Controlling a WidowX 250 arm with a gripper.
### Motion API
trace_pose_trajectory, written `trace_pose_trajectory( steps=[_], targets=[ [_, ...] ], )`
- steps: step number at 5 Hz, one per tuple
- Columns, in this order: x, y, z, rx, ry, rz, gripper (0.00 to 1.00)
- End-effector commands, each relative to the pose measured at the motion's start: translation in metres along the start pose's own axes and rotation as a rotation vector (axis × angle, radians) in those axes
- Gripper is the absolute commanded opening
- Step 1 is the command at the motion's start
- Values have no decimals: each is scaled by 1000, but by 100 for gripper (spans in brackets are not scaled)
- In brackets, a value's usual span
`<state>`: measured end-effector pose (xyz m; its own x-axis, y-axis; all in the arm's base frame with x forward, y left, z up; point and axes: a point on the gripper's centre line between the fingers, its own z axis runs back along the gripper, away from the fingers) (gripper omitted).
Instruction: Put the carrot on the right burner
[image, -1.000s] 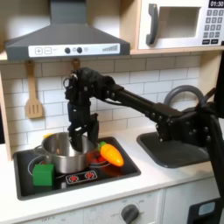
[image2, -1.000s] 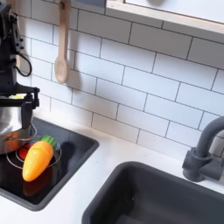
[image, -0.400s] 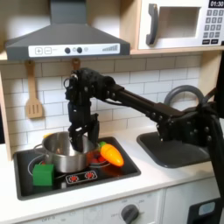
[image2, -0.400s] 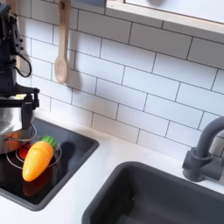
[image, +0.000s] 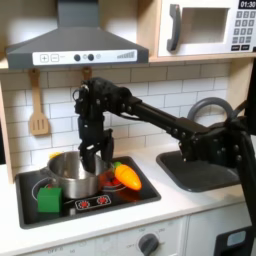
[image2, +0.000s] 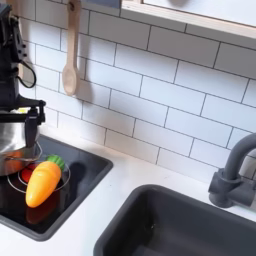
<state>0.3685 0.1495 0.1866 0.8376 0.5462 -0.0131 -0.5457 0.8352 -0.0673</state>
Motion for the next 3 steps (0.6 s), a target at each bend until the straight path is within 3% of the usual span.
trace_pose_trajectory(
  steps=[1,2,3],
  targets=[
    [-2,-3,10,-25,-10,-5,100],
    [-3,-4,15,-28,-25,-8,100],
    [0,-2,10,-10,-21,-10,100]
  ],
)
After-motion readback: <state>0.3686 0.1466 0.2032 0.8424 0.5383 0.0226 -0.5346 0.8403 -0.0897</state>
